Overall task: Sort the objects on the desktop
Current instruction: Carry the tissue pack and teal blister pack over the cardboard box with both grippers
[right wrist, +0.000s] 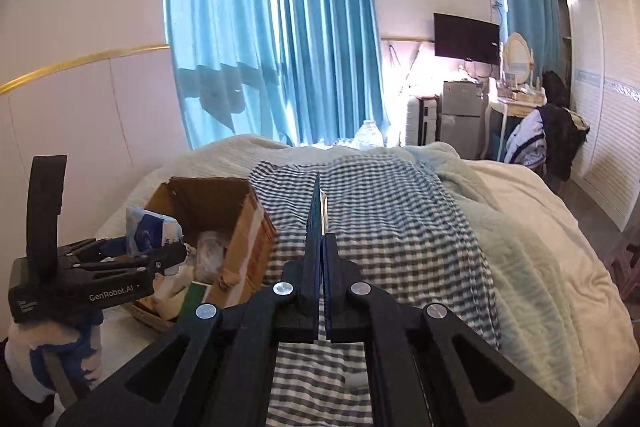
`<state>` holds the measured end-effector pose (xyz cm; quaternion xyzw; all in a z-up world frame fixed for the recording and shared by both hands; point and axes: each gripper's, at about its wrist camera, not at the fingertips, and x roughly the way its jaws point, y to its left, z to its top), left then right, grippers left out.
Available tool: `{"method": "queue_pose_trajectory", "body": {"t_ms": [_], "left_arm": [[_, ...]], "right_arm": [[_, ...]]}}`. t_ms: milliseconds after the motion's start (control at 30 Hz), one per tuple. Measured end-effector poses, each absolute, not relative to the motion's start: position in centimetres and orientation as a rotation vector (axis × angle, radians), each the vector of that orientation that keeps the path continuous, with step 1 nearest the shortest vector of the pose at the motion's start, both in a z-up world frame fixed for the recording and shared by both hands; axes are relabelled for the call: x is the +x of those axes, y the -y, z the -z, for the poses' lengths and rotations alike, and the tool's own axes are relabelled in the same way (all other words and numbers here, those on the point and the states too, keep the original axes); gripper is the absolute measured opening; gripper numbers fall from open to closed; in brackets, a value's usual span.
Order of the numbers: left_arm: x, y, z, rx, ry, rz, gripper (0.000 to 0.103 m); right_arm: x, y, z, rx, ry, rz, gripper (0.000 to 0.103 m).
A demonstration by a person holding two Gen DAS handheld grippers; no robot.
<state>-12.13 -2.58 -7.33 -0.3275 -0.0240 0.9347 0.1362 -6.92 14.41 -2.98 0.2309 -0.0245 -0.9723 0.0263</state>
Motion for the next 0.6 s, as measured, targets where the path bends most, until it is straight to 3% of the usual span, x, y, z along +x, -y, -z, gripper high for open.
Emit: {"method": "queue_pose_trajectory", "body": {"t_ms": [600], "left_arm": [[-17.0, 11.7, 6.2, -0.928, 0.097, -2.822, 0.074]], "right_arm": [[-14.0, -4.0, 2.0, 0.648, 0.097, 2.795, 0.001]]}}
